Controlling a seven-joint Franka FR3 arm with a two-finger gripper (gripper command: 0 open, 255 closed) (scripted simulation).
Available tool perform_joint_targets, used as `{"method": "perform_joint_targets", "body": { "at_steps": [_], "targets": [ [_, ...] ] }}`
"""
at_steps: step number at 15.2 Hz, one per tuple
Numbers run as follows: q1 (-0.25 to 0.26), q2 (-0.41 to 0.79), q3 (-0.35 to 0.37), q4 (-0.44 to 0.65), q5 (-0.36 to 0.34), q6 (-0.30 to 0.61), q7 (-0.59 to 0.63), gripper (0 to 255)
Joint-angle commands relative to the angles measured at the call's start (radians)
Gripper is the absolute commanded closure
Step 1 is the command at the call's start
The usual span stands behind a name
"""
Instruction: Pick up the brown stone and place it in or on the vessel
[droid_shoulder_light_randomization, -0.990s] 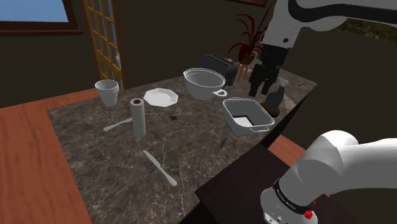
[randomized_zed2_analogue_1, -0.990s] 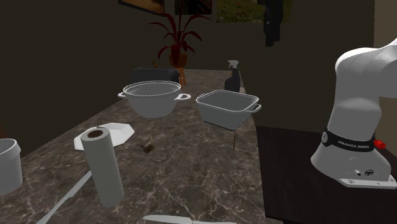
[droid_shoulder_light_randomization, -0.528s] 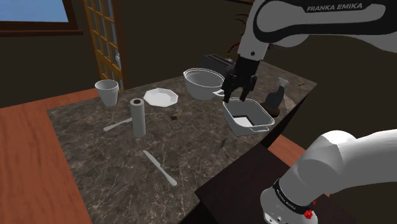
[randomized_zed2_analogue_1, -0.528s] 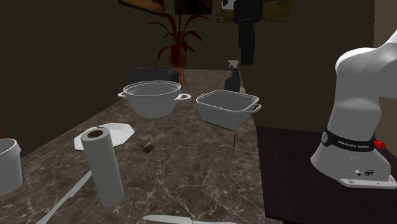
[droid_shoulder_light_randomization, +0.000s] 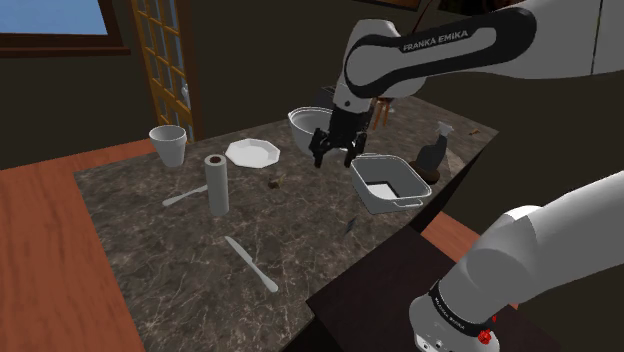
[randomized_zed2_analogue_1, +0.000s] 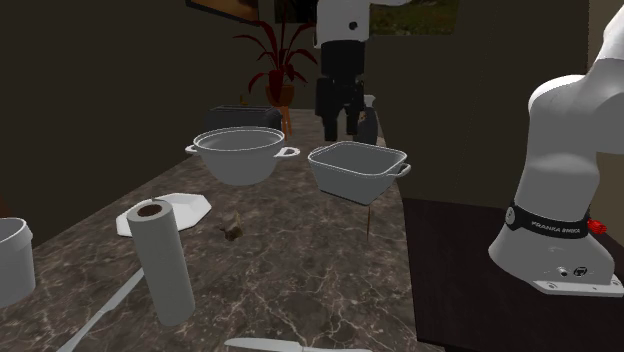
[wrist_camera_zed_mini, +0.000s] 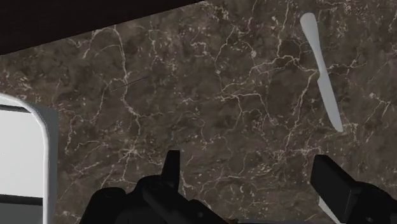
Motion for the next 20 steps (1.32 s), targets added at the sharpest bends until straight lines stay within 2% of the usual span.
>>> {"method": "perform_joint_targets", "body": {
  "at_steps": [1, 5, 10, 15, 20],
  "targets": [
    [-0.009, 0.073, 0.021, 0.023, -0.01, 0.064, 0.055, 0],
    [-0.025, 0.228, 0.054, 0.091, -0.053, 0.172, 0.172, 0],
    [-0.032, 0.426, 0.065, 0.205, -0.139, 0.272, 0.329, 0],
    [-0.015, 0.619, 0.039, 0.35, -0.232, 0.331, 0.481, 0],
    [0.018, 0.805, -0.012, 0.524, -0.299, 0.353, 0.607, 0]
  ]
}}
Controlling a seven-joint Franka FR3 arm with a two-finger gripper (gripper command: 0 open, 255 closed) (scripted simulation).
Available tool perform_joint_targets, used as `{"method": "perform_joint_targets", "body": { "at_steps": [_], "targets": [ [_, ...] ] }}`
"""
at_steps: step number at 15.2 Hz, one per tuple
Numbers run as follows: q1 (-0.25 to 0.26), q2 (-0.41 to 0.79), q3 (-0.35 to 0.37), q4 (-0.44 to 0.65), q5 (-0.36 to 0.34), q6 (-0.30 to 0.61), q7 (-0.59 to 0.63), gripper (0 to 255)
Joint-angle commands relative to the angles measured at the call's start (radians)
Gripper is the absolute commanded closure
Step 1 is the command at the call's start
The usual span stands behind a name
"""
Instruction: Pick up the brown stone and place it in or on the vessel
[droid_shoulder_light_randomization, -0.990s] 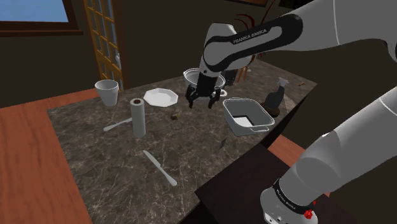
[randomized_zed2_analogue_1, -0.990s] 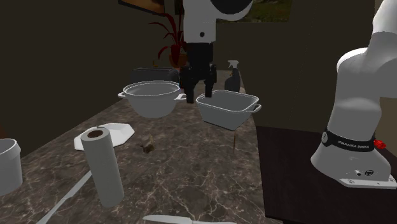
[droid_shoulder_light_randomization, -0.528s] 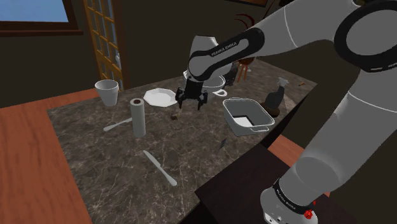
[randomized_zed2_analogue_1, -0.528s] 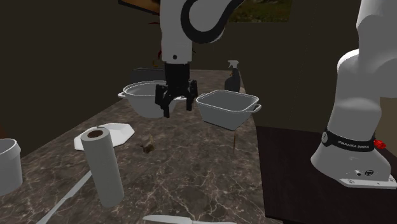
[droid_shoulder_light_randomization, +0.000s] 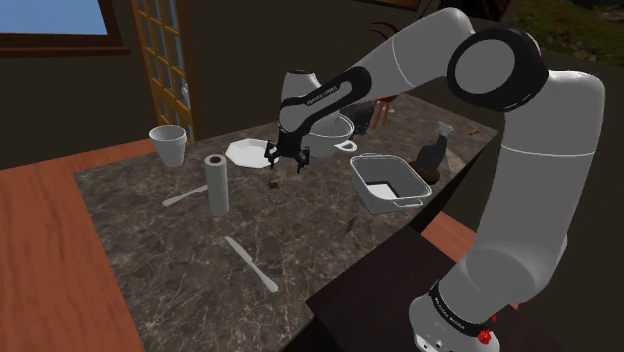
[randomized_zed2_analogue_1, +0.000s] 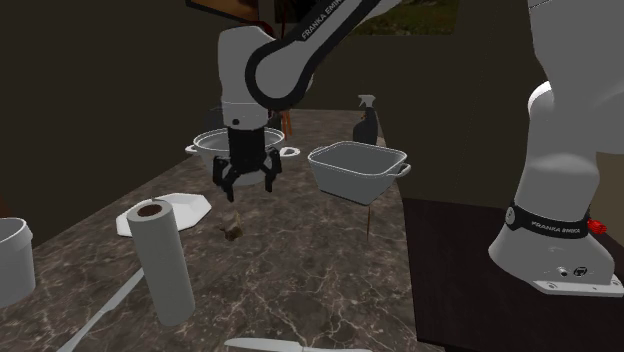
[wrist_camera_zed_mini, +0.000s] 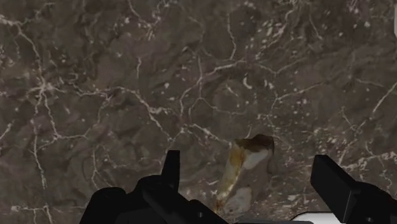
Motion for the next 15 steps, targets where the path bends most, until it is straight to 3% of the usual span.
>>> {"method": "perform_joint_targets", "body": {
  "at_steps": [1, 6, 15],
  "targets": [
    [0.016, 0.086, -0.023, 0.088, -0.025, 0.002, 0.051, 0],
    [0.043, 0.269, -0.077, 0.296, -0.053, -0.013, 0.141, 0],
    [0.047, 0.344, -0.085, 0.311, -0.061, 0.047, 0.146, 0]
  ]
}}
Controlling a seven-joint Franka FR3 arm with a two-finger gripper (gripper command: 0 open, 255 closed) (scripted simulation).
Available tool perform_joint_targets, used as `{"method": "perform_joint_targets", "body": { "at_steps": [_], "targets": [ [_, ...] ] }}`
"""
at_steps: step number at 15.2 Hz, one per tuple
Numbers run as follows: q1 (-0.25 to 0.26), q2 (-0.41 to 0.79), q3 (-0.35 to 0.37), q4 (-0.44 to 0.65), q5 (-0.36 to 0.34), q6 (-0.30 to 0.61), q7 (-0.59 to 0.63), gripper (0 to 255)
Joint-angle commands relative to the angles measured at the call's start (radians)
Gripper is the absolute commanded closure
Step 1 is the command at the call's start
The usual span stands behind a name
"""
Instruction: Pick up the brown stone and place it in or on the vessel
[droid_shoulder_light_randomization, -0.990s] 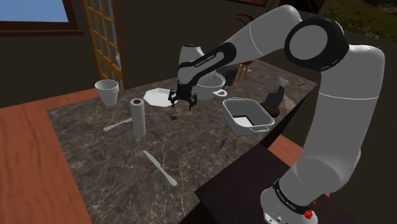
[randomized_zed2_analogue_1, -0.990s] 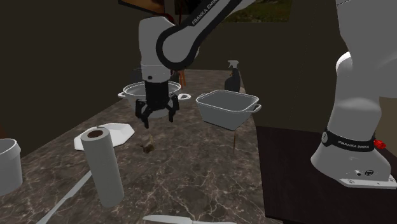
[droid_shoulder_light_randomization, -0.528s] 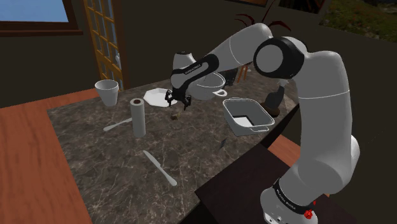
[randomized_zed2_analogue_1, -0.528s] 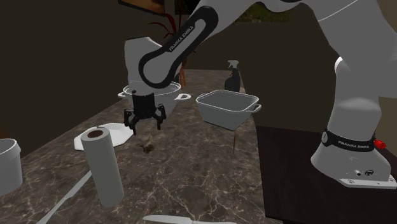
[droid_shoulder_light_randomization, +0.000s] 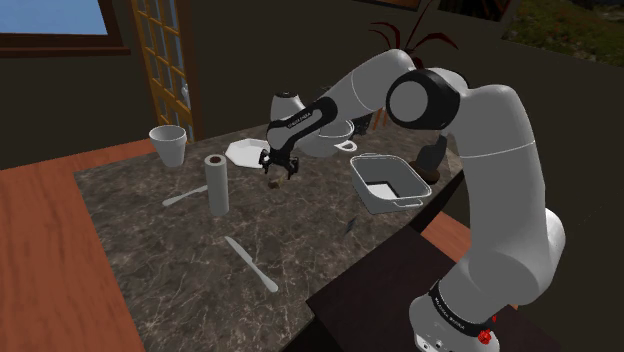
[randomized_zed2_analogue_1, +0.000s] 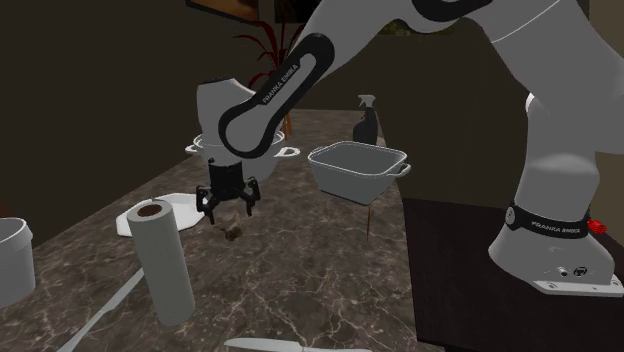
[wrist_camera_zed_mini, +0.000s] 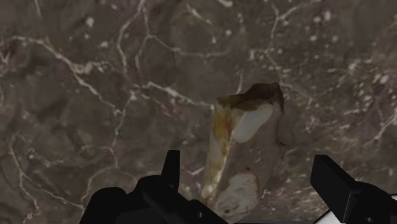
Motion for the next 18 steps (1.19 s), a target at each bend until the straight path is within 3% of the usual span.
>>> {"method": "perform_joint_targets", "body": {
  "at_steps": [1, 7, 8, 18],
  "targets": [
    [0.0, 0.005, 0.0, 0.003, 0.0, 0.003, 0.0, 0],
    [0.0, 0.005, 0.0, 0.003, 0.0, 0.003, 0.0, 0],
    [0.0, 0.005, 0.0, 0.003, 0.0, 0.003, 0.0, 255],
    [-0.001, -0.005, 0.001, 0.001, 0.001, -0.005, -0.001, 255]
  ]
}}
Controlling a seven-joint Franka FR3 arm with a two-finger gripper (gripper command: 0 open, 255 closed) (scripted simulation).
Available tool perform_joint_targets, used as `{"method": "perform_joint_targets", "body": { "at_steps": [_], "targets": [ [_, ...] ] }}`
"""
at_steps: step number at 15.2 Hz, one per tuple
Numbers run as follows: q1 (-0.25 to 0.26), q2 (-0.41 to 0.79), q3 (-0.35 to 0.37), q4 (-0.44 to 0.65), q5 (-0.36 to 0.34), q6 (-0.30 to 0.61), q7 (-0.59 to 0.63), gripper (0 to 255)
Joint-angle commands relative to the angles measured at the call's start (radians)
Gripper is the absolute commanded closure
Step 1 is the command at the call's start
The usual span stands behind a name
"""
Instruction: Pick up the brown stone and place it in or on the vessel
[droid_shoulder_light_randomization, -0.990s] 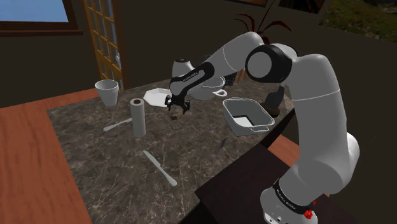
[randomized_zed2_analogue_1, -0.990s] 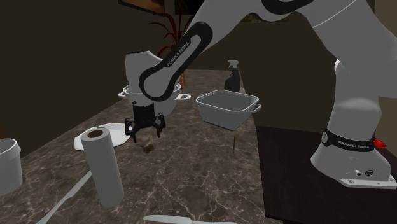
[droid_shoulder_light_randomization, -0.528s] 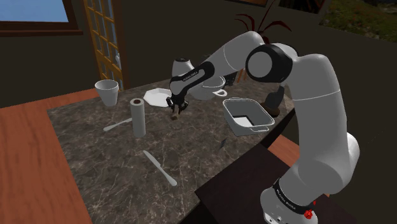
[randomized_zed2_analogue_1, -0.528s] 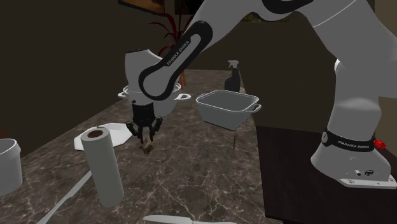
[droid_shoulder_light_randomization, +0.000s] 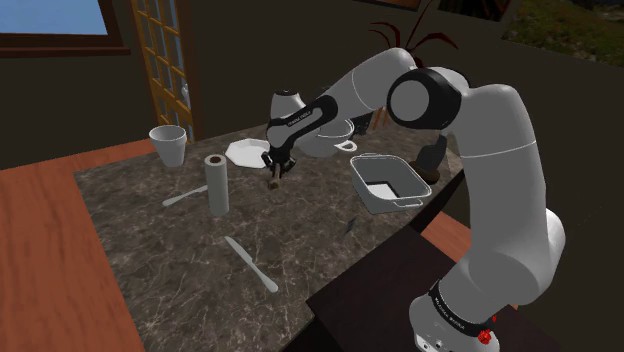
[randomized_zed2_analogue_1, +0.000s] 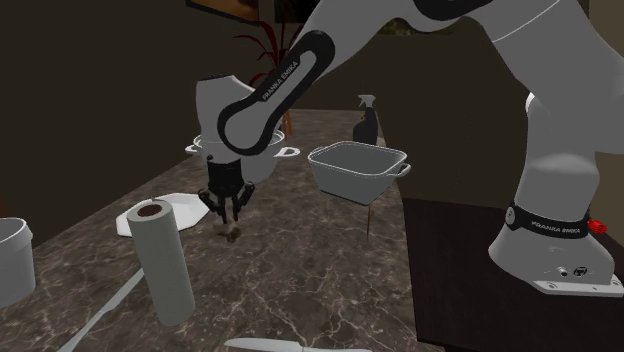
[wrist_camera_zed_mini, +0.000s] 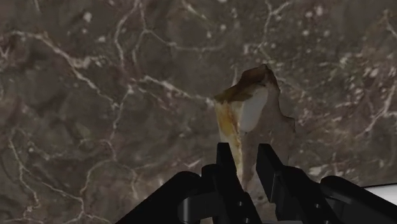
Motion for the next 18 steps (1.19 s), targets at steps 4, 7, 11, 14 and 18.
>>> {"method": "perform_joint_targets", "body": {
  "at_steps": [4, 7, 11, 14, 18],
  "targets": [
    [-0.003, -0.035, 0.005, -0.008, 0.005, -0.037, -0.006, 255],
    [-0.002, -0.035, 0.005, -0.008, 0.005, -0.036, -0.004, 0],
    [0.116, -0.095, -0.05, -0.162, -0.185, 0.098, -0.006, 0],
    [0.116, -0.061, -0.055, -0.149, -0.19, 0.12, -0.003, 0],
    [0.115, -0.019, -0.061, -0.132, -0.196, 0.145, 0.0, 0]
  ]
}}
